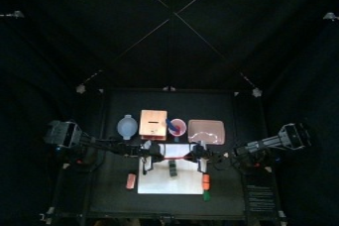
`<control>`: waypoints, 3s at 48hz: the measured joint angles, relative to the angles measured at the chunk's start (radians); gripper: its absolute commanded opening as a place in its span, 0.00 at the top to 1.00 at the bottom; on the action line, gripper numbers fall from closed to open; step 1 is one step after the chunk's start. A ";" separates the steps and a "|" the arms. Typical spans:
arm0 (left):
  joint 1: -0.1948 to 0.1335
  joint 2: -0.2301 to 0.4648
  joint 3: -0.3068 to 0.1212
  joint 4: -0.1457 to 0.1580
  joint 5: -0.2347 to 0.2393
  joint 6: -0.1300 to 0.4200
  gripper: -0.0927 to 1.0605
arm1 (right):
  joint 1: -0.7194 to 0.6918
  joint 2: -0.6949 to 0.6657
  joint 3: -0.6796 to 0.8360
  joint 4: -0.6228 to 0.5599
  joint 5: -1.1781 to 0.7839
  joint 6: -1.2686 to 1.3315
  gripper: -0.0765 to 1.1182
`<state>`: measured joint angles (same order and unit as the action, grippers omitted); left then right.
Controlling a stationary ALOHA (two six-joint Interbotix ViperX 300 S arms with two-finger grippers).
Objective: Place sushi on board then cut the sushi with the knife then place the pieces on the plate
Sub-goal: Cut the sushi into 4 pieces
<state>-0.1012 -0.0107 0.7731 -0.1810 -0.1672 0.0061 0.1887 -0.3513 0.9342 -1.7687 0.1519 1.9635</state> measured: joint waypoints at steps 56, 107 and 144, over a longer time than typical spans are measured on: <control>-0.040 0.074 -0.044 -0.034 0.071 -0.003 0.53 | -0.021 0.129 0.008 0.179 -0.003 -0.008 0.65; -0.051 0.091 -0.052 -0.063 0.080 -0.005 0.53 | -0.020 0.144 0.012 0.213 -0.008 -0.009 0.65; -0.034 0.132 -0.060 -0.058 0.077 -0.002 0.53 | -0.048 0.238 0.011 0.261 -0.009 -0.011 0.66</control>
<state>-0.1350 0.1212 0.7133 -0.2393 -0.0905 0.0046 0.1411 -0.1135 0.9449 -1.5079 0.1427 1.9528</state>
